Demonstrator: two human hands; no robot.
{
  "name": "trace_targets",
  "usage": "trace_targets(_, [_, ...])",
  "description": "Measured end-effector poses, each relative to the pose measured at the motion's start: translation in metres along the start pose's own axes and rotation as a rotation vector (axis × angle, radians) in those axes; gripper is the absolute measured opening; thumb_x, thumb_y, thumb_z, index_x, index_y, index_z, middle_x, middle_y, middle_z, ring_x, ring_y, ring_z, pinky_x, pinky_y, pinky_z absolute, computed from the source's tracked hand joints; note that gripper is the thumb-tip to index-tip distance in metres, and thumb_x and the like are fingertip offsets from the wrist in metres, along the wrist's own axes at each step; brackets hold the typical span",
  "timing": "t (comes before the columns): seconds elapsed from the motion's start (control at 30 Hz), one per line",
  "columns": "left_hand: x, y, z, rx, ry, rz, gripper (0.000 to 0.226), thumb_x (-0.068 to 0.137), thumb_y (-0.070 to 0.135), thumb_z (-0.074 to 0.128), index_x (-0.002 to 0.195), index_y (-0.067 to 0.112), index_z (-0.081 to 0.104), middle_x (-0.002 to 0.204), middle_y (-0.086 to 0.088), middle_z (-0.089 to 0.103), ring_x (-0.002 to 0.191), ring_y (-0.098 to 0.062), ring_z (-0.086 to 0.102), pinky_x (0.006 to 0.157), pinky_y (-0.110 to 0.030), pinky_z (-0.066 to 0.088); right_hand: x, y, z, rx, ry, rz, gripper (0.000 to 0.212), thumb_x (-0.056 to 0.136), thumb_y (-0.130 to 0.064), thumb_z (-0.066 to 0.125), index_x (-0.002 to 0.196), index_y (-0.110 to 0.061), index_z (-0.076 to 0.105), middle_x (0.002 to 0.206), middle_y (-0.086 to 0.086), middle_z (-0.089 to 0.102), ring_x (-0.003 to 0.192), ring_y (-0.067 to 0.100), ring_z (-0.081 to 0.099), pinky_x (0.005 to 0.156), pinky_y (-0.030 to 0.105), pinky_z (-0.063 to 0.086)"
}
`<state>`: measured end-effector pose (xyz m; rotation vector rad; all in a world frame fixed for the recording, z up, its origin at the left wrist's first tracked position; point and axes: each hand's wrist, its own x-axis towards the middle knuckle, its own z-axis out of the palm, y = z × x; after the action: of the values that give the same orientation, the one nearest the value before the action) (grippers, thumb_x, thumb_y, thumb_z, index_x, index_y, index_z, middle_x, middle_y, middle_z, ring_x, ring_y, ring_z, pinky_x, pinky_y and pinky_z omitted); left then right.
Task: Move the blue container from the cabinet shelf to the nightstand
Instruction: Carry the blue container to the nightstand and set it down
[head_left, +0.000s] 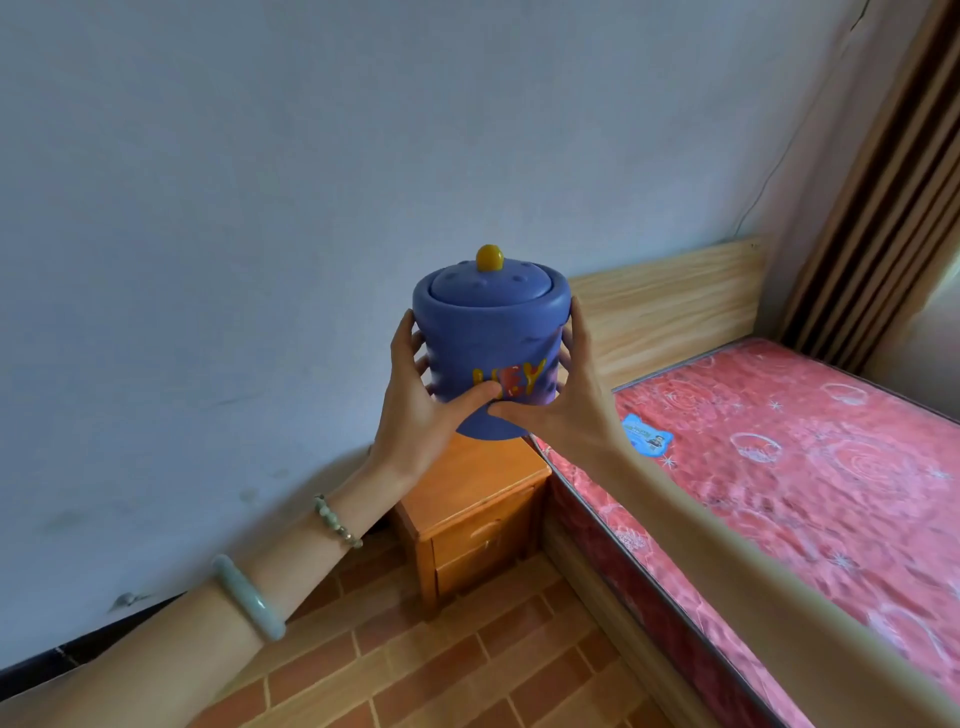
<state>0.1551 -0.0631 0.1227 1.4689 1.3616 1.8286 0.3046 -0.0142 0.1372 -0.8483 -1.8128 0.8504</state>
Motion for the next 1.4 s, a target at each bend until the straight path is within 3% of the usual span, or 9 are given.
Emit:
trace_targets(0.03, [0.010,-0.008,0.004,-0.002,0.010,-0.008,0.087,0.067,0.008,0.079,0.130,0.034,0.026,0.120,0.029,0.041,0.107,0.008,0.052,0.076,-0.015,0.051,0.011,0.009,0.001,0.004,0.007,-0.010,0.126,0.045,-0.049,0.078,0.144,-0.016,0.008,0.149,0.001,0.028,0.135,0.012,0.033,0.108,0.042,0.038])
trace_targets(0.1, [0.030,-0.024,0.011,-0.003,0.027,-0.020,0.087,0.066,0.011,0.080,0.131,0.034,0.026,0.123,0.026,0.041,0.111,0.002,0.051,0.078,-0.017,0.052,0.033,0.028,0.000,0.037,-0.022,0.001,0.126,0.044,-0.048,0.078,0.144,-0.016,0.008,0.150,0.003,0.028,0.136,0.017,0.031,0.106,0.050,0.037])
trace_targets(0.4, [0.134,-0.115,0.030,0.027,0.064,-0.061,0.088,0.066,0.008,0.080,0.130,0.036,0.026,0.122,0.029,0.040,0.108,0.011,0.049,0.080,-0.014,0.050,0.151,0.115,0.019,0.065,-0.092,0.003,0.105,0.053,-0.032,0.084,0.127,-0.052,0.011,0.135,-0.023,0.032,0.129,0.004,0.036,0.107,0.044,0.037])
trace_targets(0.57, [0.206,-0.179,0.031,0.047,0.082,-0.099,0.088,0.065,0.008,0.082,0.129,0.034,0.028,0.121,0.030,0.040,0.107,0.012,0.049,0.079,-0.012,0.049,0.228,0.172,0.044,0.091,-0.132,0.006,0.106,0.048,-0.046,0.082,0.131,-0.051,0.016,0.138,-0.027,0.031,0.133,0.008,0.034,0.106,0.048,0.038])
trace_targets(0.7, [0.258,-0.226,0.026,0.071,0.094,-0.144,0.090,0.061,0.008,0.084,0.130,0.032,0.030,0.123,0.026,0.042,0.109,0.010,0.050,0.079,-0.011,0.049,0.287,0.218,0.069,0.131,-0.175,0.061,0.113,0.050,-0.031,0.087,0.138,-0.037,0.016,0.130,-0.041,0.034,0.128,0.000,0.038,0.103,0.044,0.042])
trace_targets(0.87, [0.303,-0.278,0.019,0.124,0.120,-0.181,0.099,0.056,0.010,0.087,0.136,0.024,0.030,0.130,0.022,0.039,0.114,0.005,0.048,0.090,-0.019,0.048,0.339,0.272,0.096,0.157,-0.228,0.093,0.116,0.056,-0.010,0.088,0.143,-0.023,0.012,0.134,-0.027,0.033,0.125,-0.005,0.040,0.098,0.027,0.046])
trace_targets(1.07, [0.321,-0.335,0.017,0.166,0.180,-0.278,0.102,0.051,0.021,0.088,0.134,0.027,0.029,0.130,0.024,0.036,0.117,0.003,0.046,0.093,-0.022,0.047,0.369,0.328,0.126,0.141,-0.315,0.124,0.114,0.056,-0.016,0.088,0.142,-0.023,0.013,0.143,-0.006,0.035,0.129,0.016,0.042,0.096,0.053,0.046])
trace_targets(1.27, [0.301,-0.415,0.023,0.211,0.244,-0.393,0.106,0.053,0.019,0.089,0.139,0.020,0.027,0.131,0.023,0.033,0.120,0.000,0.044,0.088,-0.015,0.047,0.366,0.402,0.155,0.137,-0.430,0.154,0.111,0.059,-0.010,0.086,0.141,-0.018,0.012,0.135,-0.034,0.031,0.128,0.007,0.041,0.100,0.037,0.046])
trace_targets(1.4, [0.278,-0.477,0.035,0.223,0.255,-0.443,0.103,0.052,0.011,0.089,0.135,0.021,0.029,0.123,0.037,0.039,0.116,0.003,0.048,0.086,-0.015,0.047,0.350,0.469,0.175,0.122,-0.474,0.169,0.110,0.060,-0.013,0.086,0.141,-0.021,0.012,0.144,-0.006,0.030,0.130,0.008,0.039,0.098,0.024,0.045])
